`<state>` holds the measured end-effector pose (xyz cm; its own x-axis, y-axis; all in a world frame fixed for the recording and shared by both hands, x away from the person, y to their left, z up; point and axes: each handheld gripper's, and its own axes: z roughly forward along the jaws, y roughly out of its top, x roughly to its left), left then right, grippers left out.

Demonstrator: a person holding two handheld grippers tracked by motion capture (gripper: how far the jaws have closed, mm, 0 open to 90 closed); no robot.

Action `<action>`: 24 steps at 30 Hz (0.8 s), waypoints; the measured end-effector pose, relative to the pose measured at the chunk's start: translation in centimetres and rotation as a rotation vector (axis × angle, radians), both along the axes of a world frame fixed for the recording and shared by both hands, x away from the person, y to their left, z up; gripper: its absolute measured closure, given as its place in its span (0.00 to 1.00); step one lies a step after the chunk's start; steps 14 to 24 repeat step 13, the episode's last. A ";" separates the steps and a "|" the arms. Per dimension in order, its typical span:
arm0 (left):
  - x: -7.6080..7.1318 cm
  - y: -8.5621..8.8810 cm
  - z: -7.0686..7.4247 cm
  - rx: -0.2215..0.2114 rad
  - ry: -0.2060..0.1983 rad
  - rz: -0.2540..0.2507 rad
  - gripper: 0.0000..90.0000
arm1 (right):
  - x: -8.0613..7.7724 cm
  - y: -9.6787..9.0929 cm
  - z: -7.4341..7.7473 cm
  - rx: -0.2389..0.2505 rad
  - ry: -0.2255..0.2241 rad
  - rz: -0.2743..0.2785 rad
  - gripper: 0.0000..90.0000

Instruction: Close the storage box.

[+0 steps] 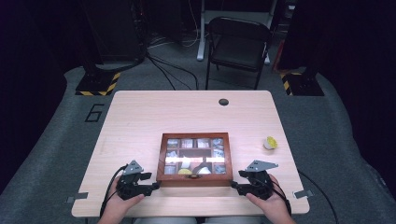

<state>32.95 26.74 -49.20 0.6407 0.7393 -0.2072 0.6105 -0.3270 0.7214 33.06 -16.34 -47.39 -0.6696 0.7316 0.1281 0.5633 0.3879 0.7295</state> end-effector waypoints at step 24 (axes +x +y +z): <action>-0.6 0.3 -0.1 -0.005 0.011 0.010 0.43 | -0.2 -0.1 0.1 0.026 -0.002 -0.001 0.44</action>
